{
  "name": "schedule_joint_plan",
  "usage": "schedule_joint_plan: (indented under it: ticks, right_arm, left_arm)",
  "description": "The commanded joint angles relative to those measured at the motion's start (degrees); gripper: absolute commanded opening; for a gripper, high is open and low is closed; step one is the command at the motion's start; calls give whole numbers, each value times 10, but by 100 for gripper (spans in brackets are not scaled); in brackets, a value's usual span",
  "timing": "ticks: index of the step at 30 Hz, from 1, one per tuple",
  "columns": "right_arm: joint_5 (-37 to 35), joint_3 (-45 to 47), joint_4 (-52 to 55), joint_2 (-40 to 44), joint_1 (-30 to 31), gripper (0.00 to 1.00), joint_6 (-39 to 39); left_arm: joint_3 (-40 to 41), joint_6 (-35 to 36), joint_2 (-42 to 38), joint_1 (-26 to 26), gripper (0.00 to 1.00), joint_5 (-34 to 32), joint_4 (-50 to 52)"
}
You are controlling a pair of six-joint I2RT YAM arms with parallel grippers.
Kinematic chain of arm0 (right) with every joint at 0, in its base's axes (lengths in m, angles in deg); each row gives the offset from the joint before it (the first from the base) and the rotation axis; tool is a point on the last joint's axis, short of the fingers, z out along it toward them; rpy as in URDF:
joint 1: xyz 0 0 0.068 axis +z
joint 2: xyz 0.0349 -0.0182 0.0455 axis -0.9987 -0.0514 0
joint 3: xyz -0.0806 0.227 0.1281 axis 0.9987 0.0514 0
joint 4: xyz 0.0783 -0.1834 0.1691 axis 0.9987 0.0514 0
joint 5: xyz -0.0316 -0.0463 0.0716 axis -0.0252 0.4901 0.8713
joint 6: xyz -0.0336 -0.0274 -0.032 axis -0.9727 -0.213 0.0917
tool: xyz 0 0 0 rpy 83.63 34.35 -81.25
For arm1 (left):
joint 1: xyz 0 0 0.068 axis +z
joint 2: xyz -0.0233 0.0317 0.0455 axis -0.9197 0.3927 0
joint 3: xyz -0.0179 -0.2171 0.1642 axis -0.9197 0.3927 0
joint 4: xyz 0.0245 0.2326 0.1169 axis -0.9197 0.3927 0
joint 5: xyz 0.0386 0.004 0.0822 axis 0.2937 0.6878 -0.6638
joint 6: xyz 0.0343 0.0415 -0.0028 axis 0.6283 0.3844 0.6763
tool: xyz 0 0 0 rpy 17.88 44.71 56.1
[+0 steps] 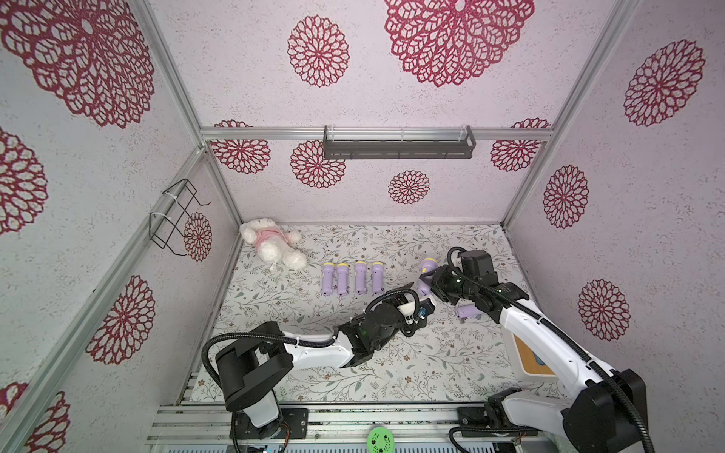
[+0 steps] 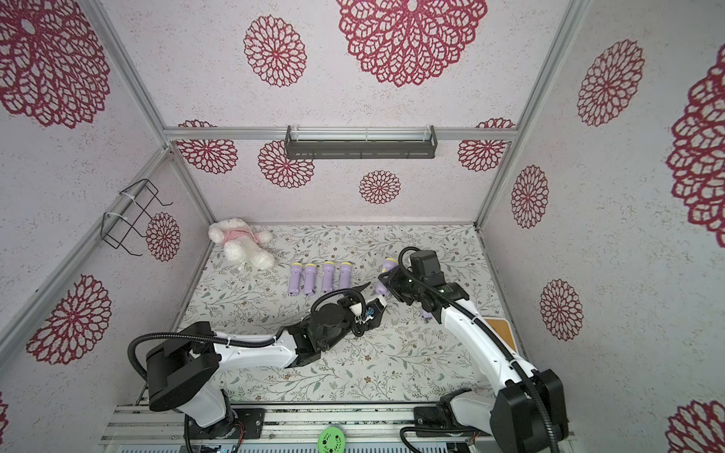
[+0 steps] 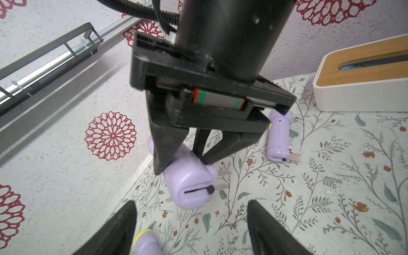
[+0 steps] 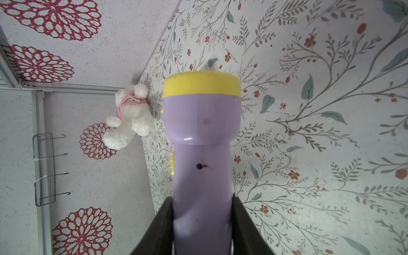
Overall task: Close the plug at the bottom of the flashlight
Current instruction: Close the plug of the flashlight.
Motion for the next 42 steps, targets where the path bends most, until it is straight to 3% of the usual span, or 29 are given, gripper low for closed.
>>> schedule_joint_plan:
  ticks: [1,42]
  right_arm:
    - [-4,4,-18,18,1,0,-8]
    - [0,17,-29,29,2,0,2]
  left_arm:
    - [-10,6,9,4,78,7,-20]
    - [-30,-6,42,-1,56,20,-13]
